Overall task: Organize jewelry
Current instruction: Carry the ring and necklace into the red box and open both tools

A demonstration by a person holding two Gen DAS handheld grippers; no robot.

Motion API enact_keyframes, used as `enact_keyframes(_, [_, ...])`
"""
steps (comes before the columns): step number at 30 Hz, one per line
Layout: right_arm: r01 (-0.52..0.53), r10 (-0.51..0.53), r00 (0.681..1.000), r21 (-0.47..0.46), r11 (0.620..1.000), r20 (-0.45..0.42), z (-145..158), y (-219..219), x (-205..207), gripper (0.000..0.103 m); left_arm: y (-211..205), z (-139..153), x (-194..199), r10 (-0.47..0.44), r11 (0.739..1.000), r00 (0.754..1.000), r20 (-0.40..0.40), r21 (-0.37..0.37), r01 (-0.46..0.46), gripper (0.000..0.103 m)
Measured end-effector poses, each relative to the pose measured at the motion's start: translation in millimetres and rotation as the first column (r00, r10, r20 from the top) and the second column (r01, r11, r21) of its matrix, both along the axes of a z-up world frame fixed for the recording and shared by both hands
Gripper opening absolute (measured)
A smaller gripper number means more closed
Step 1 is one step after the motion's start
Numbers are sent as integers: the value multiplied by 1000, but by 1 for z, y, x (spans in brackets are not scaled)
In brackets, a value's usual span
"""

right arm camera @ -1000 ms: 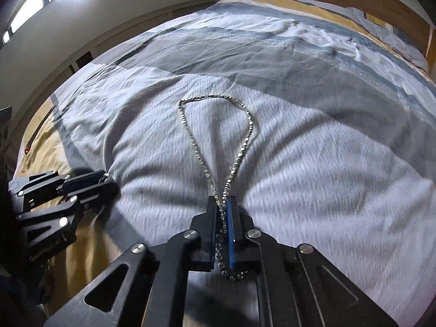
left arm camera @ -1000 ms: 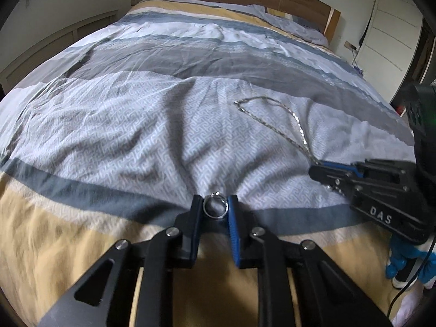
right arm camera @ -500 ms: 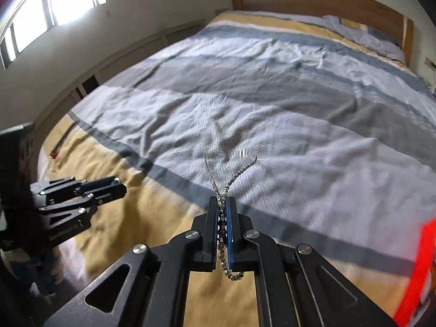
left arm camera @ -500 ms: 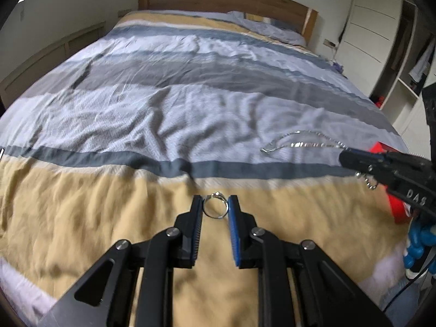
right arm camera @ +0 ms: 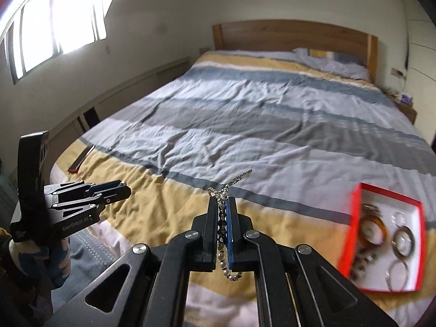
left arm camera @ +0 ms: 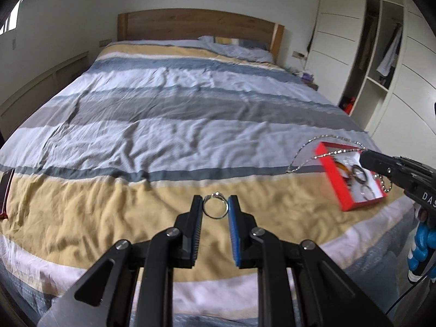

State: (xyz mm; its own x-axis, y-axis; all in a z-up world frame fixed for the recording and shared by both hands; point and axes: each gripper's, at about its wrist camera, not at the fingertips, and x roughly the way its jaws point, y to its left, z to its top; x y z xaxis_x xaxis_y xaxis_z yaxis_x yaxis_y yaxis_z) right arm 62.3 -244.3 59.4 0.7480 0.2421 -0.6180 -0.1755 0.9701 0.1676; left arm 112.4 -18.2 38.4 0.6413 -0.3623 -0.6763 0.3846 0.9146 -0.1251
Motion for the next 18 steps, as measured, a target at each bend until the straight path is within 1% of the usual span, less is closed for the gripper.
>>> enact_keyframes(5, [72,-73,996,22,997,48,13,-37,-36,5,-32,20,-23,-61,998,998,20,-10,61,17])
enact_keyframes(9, [136,-138,988,39,990,66,15,-72,-63,5,-71,27,-33,-120,993,993,8,-12,120,17])
enact_keyframes(14, [223,-225,973,52,974,56,4,-126,-84,5,-130,24,-40,-209,978,978,-19,8,210,17])
enact_keyframes(18, [293,-296,955,70,953,25,-13,-174,-94,5,-182,14,-43,-276,960,960,-44,26,277,17])
